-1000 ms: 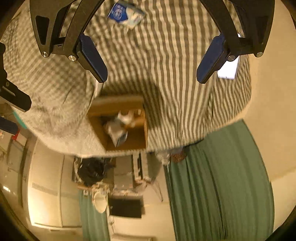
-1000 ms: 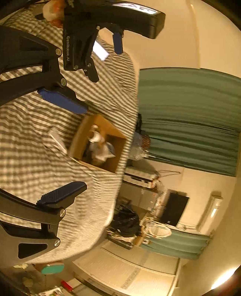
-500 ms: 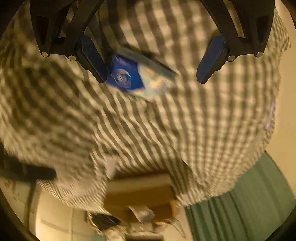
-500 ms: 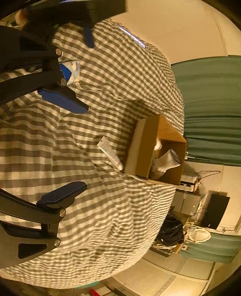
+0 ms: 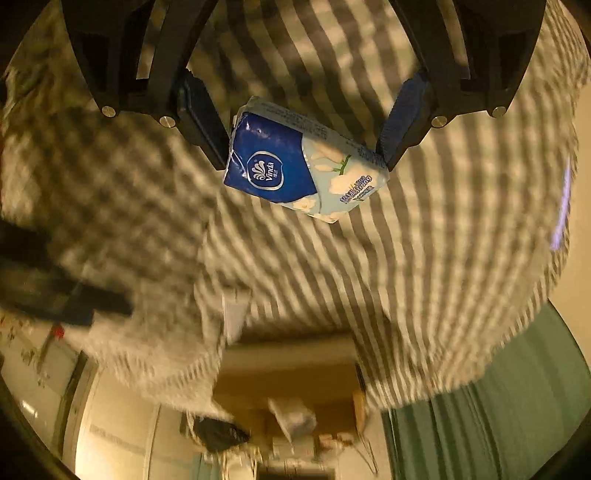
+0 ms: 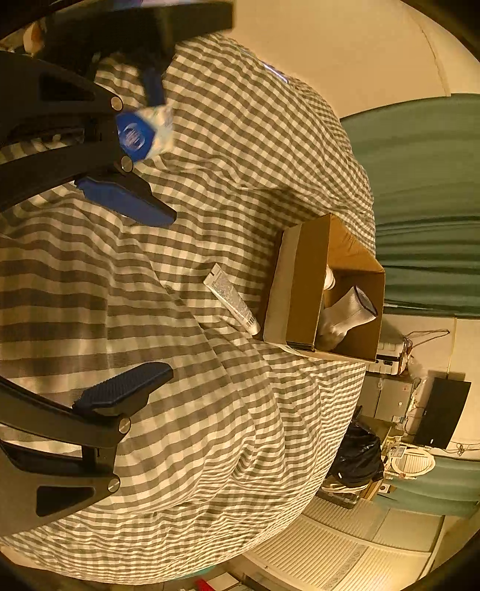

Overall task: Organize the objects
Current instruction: 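Grasp the blue-and-white tissue pack with the left gripper while the right grasps the white tube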

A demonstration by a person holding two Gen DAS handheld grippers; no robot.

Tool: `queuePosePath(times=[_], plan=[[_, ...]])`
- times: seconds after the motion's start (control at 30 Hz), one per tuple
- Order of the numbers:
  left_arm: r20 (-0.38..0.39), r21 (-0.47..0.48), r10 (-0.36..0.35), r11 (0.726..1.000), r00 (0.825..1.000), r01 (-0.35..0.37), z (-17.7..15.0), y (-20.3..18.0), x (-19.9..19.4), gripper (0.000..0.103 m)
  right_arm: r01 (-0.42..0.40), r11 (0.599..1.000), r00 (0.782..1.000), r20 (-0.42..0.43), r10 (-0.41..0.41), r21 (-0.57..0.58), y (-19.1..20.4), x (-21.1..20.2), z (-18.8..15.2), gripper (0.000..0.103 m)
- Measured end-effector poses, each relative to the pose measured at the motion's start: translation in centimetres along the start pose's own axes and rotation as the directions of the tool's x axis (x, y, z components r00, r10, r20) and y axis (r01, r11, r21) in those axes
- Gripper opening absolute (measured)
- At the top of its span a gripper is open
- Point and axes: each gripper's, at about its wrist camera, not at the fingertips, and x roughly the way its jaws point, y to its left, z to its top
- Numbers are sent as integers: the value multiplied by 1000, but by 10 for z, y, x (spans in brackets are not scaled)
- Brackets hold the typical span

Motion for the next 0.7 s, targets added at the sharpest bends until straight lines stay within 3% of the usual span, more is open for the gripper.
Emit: queuePosePath(times=[0.07,0.2,0.27,0.5,0.7], plan=[[39,-3,-7,1000,999,7,15,6,-4,82,5,1000,1000,7,-5,8,-1,5,4,76],[93,-18,74,997,993,-73,55,21,6,82,14,998,999,36,-17,65,-8,21,18,76],[110,-32,83,996,990,-80,71,27,14,82,11,997,999,33,-14,81,-9,34,28,75],[124,-92,150,986,981,-139,128,54,60,82,24,993,996,-84,-14,116,-9,112,65,75],[110,-87,161,985,981,-152,128,62,88,82,45,985,979,-204,-10,164,-14,185,67,76]])
